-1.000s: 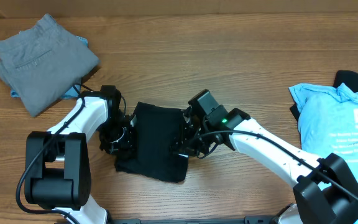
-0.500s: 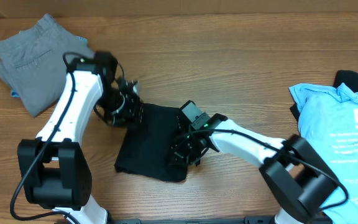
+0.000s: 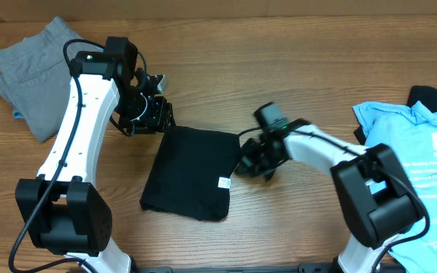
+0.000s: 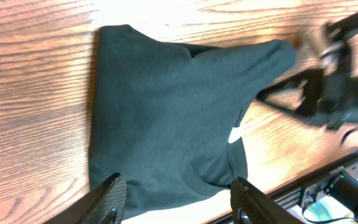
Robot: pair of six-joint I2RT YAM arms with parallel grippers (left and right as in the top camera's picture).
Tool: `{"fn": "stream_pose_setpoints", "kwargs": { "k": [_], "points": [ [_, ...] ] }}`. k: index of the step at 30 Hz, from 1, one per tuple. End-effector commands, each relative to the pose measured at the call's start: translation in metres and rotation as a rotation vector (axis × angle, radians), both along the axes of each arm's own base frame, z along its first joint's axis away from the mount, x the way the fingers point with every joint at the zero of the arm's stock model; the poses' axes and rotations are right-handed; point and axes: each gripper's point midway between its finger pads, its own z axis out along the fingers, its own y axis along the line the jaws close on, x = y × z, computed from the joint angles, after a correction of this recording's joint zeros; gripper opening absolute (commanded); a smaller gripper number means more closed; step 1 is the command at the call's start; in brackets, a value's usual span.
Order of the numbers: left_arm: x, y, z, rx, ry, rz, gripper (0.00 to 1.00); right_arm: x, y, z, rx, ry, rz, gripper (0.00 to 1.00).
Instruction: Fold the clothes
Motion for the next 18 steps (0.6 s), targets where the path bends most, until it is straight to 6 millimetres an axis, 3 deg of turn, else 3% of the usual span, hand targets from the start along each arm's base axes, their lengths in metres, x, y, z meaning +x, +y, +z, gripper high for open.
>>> {"fn": "stream_pose_setpoints", "kwargs": {
  "k": [1,3,6,8,10,16,18],
  "points": [
    [0.006,0.003,0.000,0.024,-0.027,-0.026,0.60,0.031,-0.014,0.002,0.001,-0.155,0.060,0.04],
    [0.005,0.003,0.000,0.024,-0.028,-0.036,0.61,0.037,-0.006,0.020,0.130,-0.230,0.158,0.05],
    [0.005,0.004,0.000,0.035,-0.030,-0.046,0.62,0.024,-0.001,0.034,0.234,-0.223,0.247,0.22],
    [0.006,0.006,-0.001,0.042,-0.034,-0.045,0.63,0.011,-0.001,0.034,0.243,-0.193,0.281,0.41],
    [0.008,0.005,-0.001,0.042,-0.041,-0.046,0.64,-0.001,0.004,0.032,0.244,-0.172,0.320,0.50],
    [0.009,0.005,-0.001,0.041,-0.047,-0.045,0.64,-0.040,0.049,0.023,0.260,-0.152,0.436,0.68],
    [0.009,0.005,-0.001,0.041,-0.046,-0.045,0.65,-0.046,0.062,0.021,0.261,-0.124,0.422,0.69]
  ]
}}
